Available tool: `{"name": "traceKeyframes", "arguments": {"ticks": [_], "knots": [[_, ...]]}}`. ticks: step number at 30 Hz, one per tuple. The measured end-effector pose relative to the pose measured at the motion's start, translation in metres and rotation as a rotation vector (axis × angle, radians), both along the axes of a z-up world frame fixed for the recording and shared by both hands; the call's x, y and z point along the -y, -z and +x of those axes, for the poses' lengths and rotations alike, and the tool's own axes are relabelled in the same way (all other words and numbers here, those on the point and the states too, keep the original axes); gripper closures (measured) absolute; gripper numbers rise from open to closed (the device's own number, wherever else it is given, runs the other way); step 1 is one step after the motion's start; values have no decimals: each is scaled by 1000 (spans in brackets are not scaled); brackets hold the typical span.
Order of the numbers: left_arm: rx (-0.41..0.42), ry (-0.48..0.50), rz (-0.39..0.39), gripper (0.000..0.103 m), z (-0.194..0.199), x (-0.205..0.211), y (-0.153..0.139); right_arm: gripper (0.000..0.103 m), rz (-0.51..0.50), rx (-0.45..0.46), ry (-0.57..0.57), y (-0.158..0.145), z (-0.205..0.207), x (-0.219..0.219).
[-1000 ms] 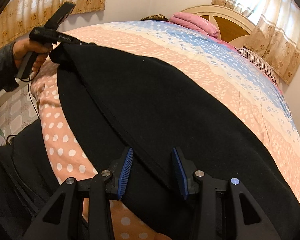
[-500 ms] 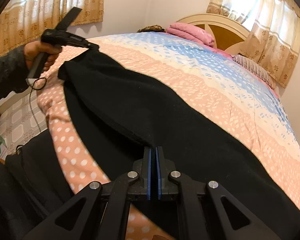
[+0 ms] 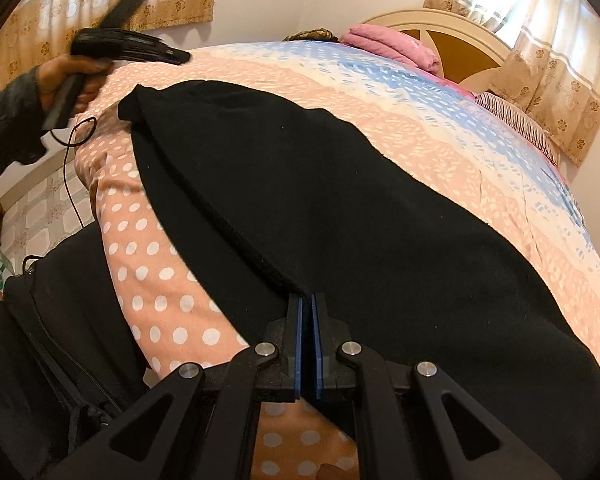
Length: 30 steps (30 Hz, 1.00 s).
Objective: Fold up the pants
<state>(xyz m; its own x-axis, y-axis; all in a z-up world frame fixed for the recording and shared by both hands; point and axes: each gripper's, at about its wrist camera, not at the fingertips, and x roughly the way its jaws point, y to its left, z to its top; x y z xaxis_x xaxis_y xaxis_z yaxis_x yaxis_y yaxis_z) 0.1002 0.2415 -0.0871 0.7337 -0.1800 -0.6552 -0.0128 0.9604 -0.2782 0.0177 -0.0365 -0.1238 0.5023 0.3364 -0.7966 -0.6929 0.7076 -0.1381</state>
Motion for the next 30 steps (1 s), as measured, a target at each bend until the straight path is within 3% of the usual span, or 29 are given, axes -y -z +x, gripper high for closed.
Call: {"name": "traceKeyframes", "arguments": {"ticks": [1, 4, 8, 9, 11, 13, 19, 24, 30], "knots": [[3, -7, 6, 38, -12, 1, -1, 99, 3, 0, 2, 1, 1, 1], [-17, 4, 7, 38, -34, 1, 2, 99, 14, -2, 4, 1, 2, 2], [-46, 21, -93, 39, -45, 1, 15, 99, 20, -3, 5, 0, 2, 4], [-56, 29, -79, 41, -44, 5, 19, 99, 22, -4, 7, -1, 3, 5], [-88, 45, -89, 60, -39, 10, 30, 99, 17, -1, 4, -1, 2, 5], [-109, 53, -118, 65, -40, 12, 37, 99, 10, 7, 2, -1, 1, 5], [-107, 40, -120, 65, -51, 11, 33, 98, -9, 26, 0, -1, 1, 2], [-89, 24, -103, 49, -65, 10, 32, 98, -27, 51, 4, 1, 0, -2], [-101, 40, -129, 49, -53, 23, 43, 90, -42, 77, 15, -2, 1, -2]]}}
